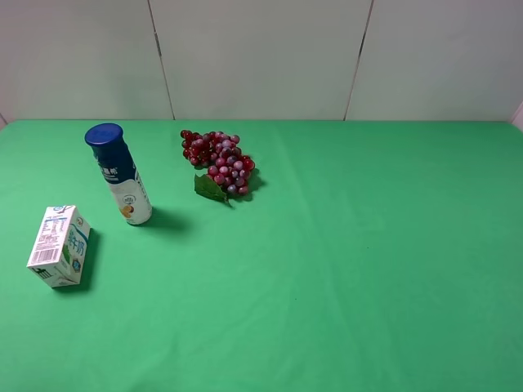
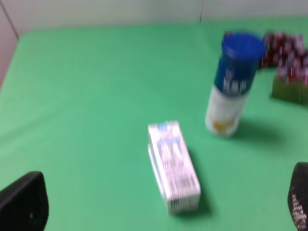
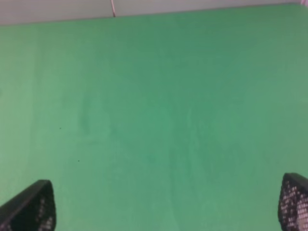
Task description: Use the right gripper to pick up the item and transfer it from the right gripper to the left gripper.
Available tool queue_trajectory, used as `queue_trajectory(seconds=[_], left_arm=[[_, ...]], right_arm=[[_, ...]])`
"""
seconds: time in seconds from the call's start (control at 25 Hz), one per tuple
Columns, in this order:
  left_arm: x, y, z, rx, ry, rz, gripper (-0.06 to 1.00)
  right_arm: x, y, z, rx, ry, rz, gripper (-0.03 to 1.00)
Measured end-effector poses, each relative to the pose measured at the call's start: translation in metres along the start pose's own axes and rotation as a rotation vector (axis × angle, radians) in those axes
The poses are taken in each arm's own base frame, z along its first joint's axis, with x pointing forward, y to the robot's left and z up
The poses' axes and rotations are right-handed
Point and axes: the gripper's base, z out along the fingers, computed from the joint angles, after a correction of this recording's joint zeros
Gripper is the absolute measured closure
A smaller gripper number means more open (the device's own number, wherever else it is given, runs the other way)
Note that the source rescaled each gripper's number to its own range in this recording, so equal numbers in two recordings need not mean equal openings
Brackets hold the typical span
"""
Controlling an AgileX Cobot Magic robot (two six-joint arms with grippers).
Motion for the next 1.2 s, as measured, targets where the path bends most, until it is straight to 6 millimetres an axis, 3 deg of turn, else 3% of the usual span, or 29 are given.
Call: queue_trajectory(seconds=[0.24, 0.6, 0.88, 1.2], left_arm=[[0.018, -0.001, -0.003, 0.006, 0.186, 0.005, -0.06], [0.028, -0.005, 0.006, 0.037, 0.249, 0.028, -0.06], [0.04, -0.006, -0.007, 0.026, 0.075, 0.03, -0.06], [0.042, -0.004, -0.002, 0.02, 0.039, -0.027, -0.06]], right_arm=[[0.0, 0.0, 0.0, 0.0, 0.0, 0.0, -0.03], [0.0, 0.0, 0.0, 0.0, 0.0, 0.0, -0.03], [0.0, 0.0, 0.0, 0.0, 0.001, 0.0, -0.03], [0.0, 0.0, 0.0, 0.0, 0.002, 0.0, -0.03]])
